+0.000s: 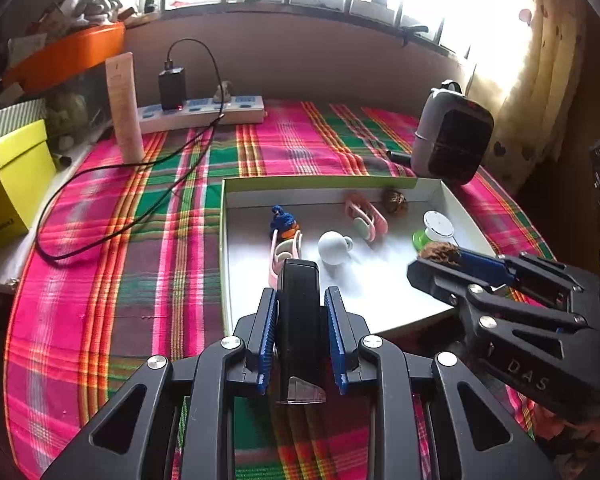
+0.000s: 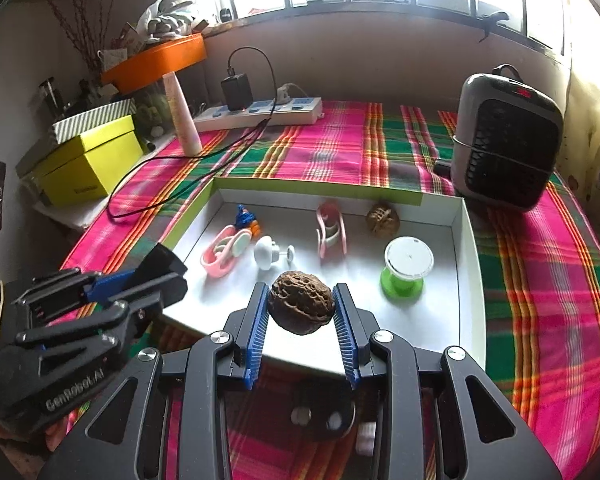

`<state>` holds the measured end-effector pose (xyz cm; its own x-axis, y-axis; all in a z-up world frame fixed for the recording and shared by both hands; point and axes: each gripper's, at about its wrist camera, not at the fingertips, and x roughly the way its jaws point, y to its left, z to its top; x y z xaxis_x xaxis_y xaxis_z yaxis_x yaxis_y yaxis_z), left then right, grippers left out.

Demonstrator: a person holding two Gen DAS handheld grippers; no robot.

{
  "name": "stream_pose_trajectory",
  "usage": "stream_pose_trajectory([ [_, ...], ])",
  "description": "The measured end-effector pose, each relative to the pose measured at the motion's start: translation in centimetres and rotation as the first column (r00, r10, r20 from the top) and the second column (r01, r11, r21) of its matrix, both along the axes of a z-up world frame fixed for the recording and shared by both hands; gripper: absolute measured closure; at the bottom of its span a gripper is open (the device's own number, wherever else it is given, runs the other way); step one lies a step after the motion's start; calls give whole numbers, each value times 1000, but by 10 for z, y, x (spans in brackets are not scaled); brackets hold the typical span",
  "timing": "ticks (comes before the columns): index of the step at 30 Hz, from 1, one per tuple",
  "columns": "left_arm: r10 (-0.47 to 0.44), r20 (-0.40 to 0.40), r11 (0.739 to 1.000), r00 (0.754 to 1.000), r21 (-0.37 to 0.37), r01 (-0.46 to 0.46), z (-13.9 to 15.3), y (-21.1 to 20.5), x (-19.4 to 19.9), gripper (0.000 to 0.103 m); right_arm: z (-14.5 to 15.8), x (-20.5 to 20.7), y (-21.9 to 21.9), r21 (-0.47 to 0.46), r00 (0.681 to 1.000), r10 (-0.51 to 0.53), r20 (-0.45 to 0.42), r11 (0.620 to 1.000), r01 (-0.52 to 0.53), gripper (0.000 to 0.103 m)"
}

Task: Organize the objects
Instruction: 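Carry the walnut and the black object over the white tray with both grippers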

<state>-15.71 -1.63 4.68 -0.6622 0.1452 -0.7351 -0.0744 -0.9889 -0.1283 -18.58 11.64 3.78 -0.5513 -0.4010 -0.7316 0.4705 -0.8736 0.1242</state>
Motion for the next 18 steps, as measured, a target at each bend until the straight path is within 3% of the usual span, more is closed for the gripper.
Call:
stream_pose_trajectory([
  [18, -11, 23, 1000, 1000, -10, 11, -11, 5, -16, 81, -14, -23, -9, 29, 999, 6, 44, 1000, -8, 69],
])
